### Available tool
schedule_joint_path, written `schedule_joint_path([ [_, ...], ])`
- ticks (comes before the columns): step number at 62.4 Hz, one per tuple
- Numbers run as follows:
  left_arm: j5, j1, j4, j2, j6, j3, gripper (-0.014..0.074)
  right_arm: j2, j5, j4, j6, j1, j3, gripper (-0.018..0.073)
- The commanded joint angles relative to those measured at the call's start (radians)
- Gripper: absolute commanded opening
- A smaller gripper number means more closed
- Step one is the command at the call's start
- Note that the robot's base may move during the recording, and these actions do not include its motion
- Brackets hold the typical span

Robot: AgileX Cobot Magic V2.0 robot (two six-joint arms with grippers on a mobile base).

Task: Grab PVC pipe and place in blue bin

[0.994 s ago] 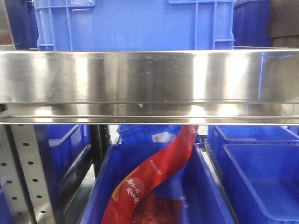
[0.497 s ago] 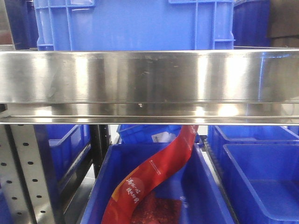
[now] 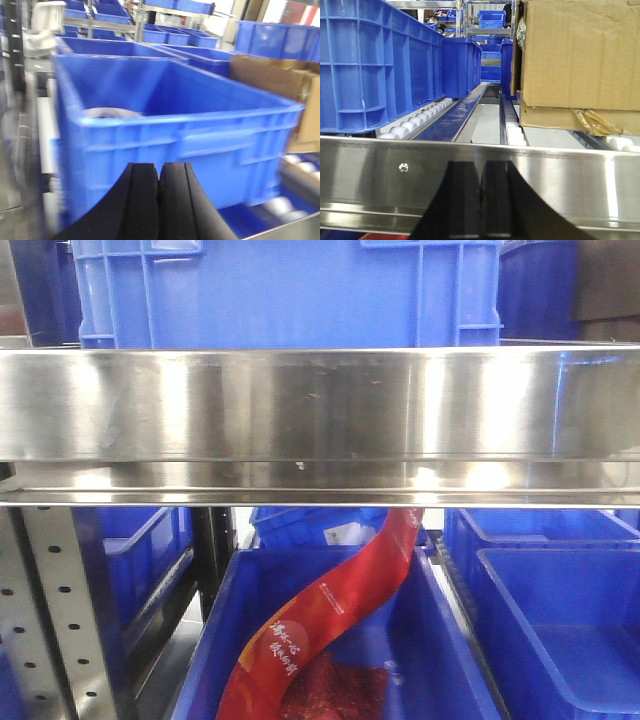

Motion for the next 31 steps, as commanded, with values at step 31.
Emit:
schedule_joint_path([
  [31, -0.169, 0.262, 0.097, -0.630, 0.002, 0.682, -0.0111, -0.004, -0.028, 0.003, -0.002, -0.006, 0.000, -0.0167],
])
